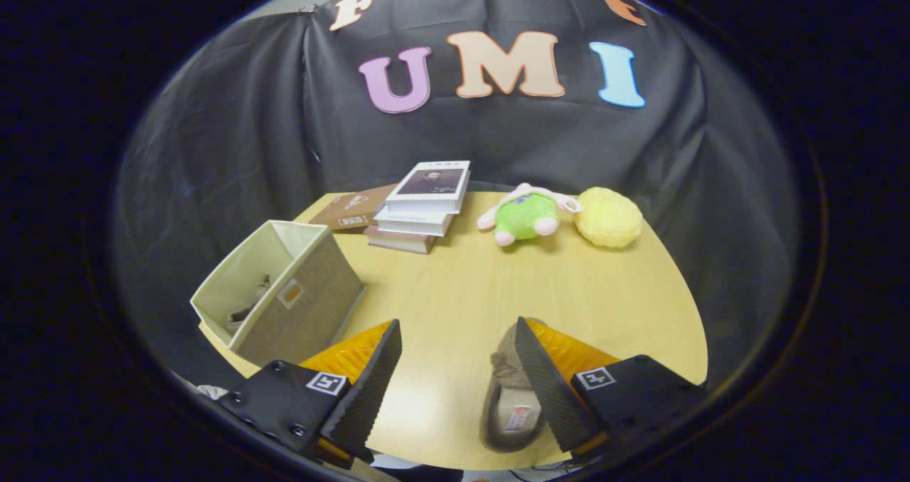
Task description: Open the storage box then place both shoes into the box .Put the left shoe in first, then the right shoe, with the right side of both shoes facing outward in a uniform manner.
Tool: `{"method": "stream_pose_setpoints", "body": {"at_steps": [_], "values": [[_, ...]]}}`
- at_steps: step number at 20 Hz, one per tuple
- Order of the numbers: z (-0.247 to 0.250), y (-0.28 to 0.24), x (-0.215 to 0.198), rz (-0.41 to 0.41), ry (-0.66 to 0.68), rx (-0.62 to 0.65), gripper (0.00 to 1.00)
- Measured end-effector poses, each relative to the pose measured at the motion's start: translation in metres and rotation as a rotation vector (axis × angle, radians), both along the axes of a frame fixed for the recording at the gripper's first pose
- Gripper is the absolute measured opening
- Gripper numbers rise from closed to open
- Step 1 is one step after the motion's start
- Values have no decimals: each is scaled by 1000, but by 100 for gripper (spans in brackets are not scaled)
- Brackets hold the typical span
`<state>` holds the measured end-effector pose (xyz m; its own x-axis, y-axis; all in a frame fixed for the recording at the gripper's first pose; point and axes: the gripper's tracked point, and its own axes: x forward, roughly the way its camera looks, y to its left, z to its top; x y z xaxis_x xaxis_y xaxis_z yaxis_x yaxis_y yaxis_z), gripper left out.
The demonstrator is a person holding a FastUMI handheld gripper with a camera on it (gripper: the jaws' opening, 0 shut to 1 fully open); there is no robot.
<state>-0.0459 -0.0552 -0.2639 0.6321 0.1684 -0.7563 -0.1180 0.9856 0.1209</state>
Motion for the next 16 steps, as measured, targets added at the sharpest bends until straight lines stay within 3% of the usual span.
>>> {"method": "stream_pose_setpoints", "body": {"at_steps": [7, 16], "values": [[-45, -56, -26, 3, 59, -93, 100], [-131, -86, -55, -17, 235, -97, 100]]}}
